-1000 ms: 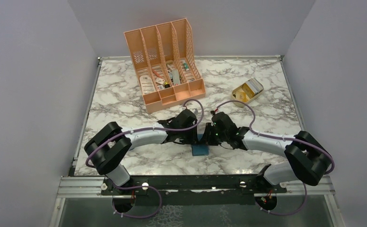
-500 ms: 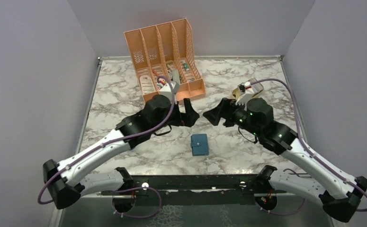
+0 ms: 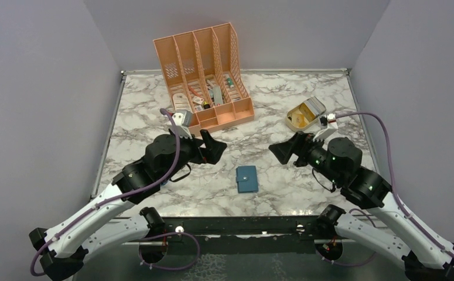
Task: Put the credit cards into the card holder
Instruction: Reset both arms
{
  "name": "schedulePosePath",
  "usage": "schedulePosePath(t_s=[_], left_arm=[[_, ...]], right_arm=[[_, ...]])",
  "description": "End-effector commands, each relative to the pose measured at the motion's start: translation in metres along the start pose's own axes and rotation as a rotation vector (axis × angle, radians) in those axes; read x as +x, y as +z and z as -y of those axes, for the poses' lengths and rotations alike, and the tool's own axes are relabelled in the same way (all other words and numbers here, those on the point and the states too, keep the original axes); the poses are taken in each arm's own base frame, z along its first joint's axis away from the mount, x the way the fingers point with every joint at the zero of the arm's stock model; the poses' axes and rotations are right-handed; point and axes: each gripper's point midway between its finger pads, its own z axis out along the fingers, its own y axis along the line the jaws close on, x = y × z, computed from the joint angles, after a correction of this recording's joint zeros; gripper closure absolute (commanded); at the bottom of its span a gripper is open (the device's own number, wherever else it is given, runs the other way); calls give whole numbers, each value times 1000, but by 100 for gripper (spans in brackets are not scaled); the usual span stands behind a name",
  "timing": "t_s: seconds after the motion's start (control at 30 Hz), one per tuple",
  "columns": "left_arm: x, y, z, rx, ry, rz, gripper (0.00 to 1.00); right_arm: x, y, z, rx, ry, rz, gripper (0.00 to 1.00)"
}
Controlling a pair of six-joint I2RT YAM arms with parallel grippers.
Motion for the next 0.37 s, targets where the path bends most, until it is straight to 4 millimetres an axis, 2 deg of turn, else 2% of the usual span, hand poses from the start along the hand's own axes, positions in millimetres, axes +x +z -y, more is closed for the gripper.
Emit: schedulePosePath(t_s=[0.0, 0.33], left_arm=[[18, 4, -13, -37, -13, -30, 1], [30, 9, -21, -57, -34, -39, 1]], right_arm=[[26, -2, 23, 65, 33, -41, 12], [16, -11, 32, 100, 54, 18, 12]])
